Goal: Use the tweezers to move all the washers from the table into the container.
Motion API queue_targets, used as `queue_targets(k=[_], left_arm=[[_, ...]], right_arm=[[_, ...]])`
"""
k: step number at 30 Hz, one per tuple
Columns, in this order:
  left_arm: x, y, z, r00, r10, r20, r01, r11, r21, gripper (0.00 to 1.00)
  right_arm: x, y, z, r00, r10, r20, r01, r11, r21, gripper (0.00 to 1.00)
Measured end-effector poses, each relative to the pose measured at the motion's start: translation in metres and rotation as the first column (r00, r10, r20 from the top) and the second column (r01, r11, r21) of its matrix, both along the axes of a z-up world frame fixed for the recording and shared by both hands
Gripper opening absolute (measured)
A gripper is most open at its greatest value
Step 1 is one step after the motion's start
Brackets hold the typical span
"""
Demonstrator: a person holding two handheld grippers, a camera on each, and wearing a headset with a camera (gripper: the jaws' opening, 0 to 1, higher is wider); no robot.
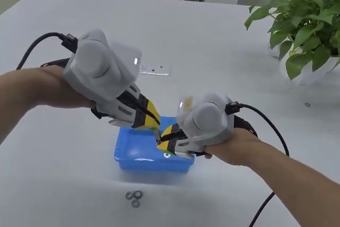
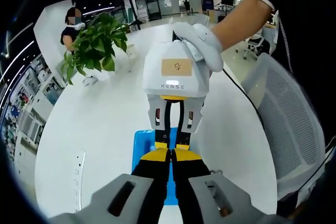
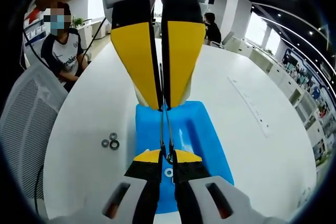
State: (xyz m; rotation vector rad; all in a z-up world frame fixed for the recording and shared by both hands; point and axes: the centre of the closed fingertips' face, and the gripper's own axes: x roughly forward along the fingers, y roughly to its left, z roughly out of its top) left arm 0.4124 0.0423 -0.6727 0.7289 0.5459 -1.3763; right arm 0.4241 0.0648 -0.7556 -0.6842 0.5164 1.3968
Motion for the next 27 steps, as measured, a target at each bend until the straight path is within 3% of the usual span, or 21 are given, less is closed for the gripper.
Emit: queue_targets(k=[27], left_arm=[[0.016, 0.002, -0.028, 0.999, 0.021, -0.032, -0.021, 1.000, 0.005, 0.05]], right_arm=[[0.012, -0.001, -0.029, 0.998, -0.006, -0.055, 0.005, 1.000, -0.030, 0.09]])
